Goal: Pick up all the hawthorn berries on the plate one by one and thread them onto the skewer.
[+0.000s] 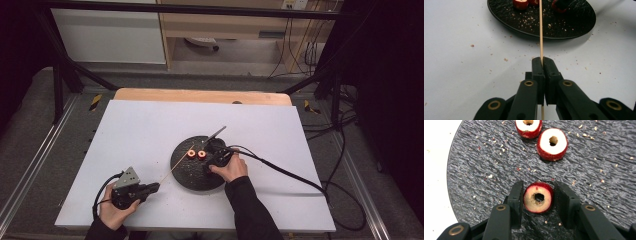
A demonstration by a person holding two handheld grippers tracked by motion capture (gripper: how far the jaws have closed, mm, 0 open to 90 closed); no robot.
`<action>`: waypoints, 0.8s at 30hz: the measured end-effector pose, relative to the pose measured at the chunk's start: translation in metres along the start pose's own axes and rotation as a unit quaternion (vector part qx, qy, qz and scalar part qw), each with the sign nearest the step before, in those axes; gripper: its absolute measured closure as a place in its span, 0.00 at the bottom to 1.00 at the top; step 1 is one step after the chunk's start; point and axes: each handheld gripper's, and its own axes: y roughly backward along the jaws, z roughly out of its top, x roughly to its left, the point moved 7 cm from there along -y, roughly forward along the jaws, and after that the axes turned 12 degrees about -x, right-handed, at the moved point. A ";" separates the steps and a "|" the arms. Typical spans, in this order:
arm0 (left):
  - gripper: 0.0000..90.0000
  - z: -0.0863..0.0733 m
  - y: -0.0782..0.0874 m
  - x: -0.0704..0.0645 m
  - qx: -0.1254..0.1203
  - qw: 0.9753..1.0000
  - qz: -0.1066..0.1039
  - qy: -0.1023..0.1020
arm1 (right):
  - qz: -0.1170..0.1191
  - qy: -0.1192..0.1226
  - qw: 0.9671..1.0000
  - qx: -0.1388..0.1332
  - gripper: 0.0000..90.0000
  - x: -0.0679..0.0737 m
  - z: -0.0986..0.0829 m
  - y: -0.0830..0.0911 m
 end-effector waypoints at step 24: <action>0.98 0.000 0.000 0.000 -0.006 1.000 0.007 -0.002 | 0.014 -0.043 0.988 -0.147 0.69 -0.004 0.005 0.041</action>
